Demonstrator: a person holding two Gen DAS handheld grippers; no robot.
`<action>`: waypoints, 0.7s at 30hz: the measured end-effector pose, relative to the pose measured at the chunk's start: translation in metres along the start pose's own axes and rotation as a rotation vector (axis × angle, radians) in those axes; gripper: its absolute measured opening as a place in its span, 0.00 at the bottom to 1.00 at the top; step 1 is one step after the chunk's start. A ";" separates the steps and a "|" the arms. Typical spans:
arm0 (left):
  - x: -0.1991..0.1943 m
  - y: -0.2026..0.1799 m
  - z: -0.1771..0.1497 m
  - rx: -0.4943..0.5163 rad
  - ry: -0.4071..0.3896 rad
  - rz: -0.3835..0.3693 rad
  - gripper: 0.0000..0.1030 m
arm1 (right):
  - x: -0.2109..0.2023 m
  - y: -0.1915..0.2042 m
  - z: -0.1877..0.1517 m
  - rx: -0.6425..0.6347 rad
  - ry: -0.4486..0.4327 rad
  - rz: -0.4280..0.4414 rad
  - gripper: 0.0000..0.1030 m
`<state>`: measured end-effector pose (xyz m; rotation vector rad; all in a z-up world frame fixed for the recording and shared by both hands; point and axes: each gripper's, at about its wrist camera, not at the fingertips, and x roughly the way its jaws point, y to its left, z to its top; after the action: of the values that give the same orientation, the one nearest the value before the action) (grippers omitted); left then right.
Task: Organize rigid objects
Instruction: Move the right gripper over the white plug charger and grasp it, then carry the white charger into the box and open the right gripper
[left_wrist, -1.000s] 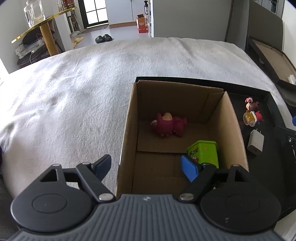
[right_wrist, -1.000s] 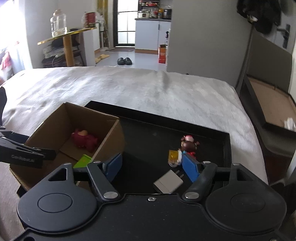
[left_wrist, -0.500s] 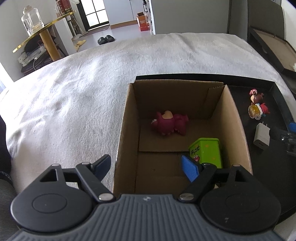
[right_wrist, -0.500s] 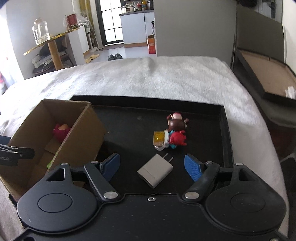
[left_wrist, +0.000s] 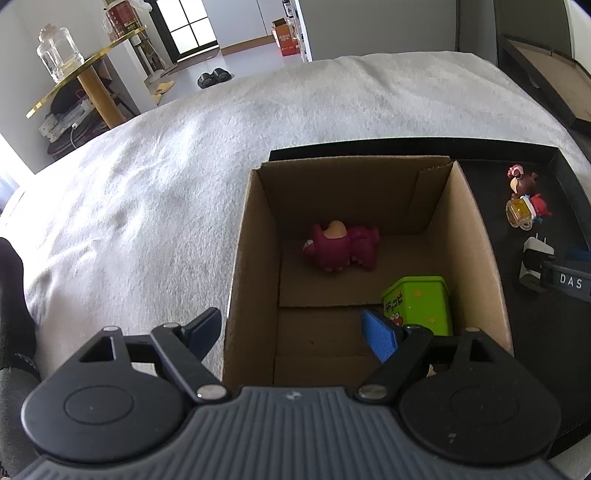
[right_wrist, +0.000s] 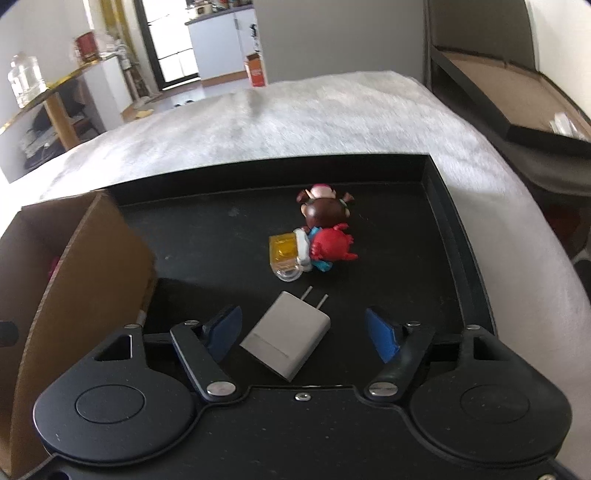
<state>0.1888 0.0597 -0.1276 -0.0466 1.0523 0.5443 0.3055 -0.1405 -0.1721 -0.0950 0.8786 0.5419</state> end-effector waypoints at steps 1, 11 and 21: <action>0.000 -0.001 0.000 0.002 0.001 0.001 0.80 | 0.002 -0.001 -0.001 0.004 0.008 -0.005 0.66; 0.003 -0.005 -0.001 0.003 0.008 0.007 0.80 | -0.004 -0.021 -0.017 0.010 0.027 -0.097 0.36; 0.008 0.002 -0.004 -0.015 0.018 0.014 0.80 | -0.014 -0.025 -0.022 0.009 0.019 -0.084 0.35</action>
<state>0.1877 0.0638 -0.1360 -0.0574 1.0670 0.5653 0.2952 -0.1743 -0.1789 -0.1288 0.8915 0.4591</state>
